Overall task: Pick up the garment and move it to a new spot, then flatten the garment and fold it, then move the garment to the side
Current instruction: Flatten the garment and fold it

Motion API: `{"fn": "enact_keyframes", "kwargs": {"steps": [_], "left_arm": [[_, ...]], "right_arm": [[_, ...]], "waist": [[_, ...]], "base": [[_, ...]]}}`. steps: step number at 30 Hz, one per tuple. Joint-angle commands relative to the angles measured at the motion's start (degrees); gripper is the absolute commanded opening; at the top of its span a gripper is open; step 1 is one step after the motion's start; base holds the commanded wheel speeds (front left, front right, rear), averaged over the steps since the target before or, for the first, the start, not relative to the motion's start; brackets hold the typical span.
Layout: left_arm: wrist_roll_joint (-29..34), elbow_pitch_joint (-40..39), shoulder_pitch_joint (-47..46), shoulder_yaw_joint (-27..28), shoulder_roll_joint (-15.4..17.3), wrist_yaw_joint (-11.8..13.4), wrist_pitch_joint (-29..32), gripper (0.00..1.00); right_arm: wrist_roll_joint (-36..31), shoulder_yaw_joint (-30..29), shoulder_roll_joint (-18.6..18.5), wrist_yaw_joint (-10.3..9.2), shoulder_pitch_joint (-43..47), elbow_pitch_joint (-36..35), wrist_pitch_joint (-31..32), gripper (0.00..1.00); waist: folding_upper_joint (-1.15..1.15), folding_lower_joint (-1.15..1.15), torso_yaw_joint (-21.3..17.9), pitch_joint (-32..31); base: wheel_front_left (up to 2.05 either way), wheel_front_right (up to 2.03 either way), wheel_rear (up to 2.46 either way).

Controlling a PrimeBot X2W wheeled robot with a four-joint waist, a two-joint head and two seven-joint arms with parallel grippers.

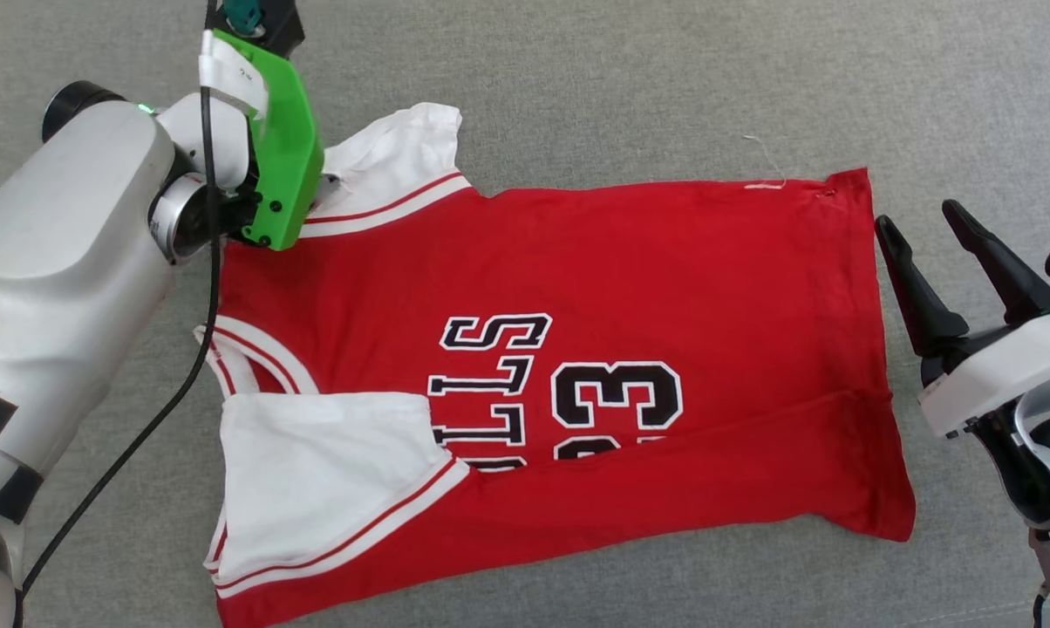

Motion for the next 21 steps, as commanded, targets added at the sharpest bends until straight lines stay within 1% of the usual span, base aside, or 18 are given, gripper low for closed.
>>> {"fn": "enact_keyframes", "kwargs": {"steps": [1, 5, 8, 12, 13, 14, 18, 21], "left_arm": [[0.49, 1.19, -0.96, -0.59, 0.43, -0.23, -0.06, 1.00], [2.08, 4.27, -0.62, -3.64, 1.23, -0.29, -0.76, 1.00], [1.47, 5.62, 0.09, -5.44, 1.81, -0.30, -0.65, 1.00], [-1.00, 5.85, 0.99, -7.25, 2.25, -0.31, -0.69, 1.00], [-1.66, 5.74, 1.09, -7.64, 2.29, -0.31, -0.82, 0.43], [-1.76, 5.52, 1.05, -8.07, 2.43, -0.31, -1.48, 0.00], [-3.27, 4.79, 0.66, -8.55, 2.23, -0.31, -5.55, 0.00], [-3.65, 3.43, -0.39, -9.05, 2.18, -0.31, -8.96, 0.00]], "right_arm": [[0.02, 0.57, 0.28, -0.03, -1.46, 0.40, -0.70, 1.00], [0.35, 1.56, 0.32, -0.03, -2.93, 1.62, -1.64, 1.00], [0.64, 2.10, 0.11, -0.03, -3.59, 2.42, -2.20, 1.00], [1.40, 2.43, -0.54, -0.03, -4.61, 3.17, -2.65, 1.00], [1.58, 2.51, -0.79, -0.03, -4.97, 3.28, -2.72, 1.00], [1.71, 2.57, -1.03, -0.03, -5.31, 3.29, -2.75, 1.00], [1.97, 2.32, -3.05, -0.03, -7.47, 3.04, -2.37, 1.00], [2.46, 2.25, -5.87, -0.03, -9.74, 2.66, -0.27, 1.00]], "waist": [[0.00, -0.01, -1.75, 2.59], [0.00, -0.01, -2.02, 3.83], [0.00, -0.01, -2.05, 4.27], [0.00, -0.01, -1.90, 4.44], [0.00, -0.01, -1.80, 4.37], [0.00, -0.01, -1.69, 4.30], [0.00, -0.01, -0.70, 3.19], [0.00, -0.01, 0.58, 1.80]], "base": [[0.00, 0.00, 0.00], [0.00, 0.00, 0.00], [0.00, 0.00, 0.00], [0.00, 0.00, 0.00], [0.00, 0.00, 0.00], [0.00, 0.00, 0.00], [0.00, 0.00, 0.00], [0.00, 0.00, 0.00]]}}
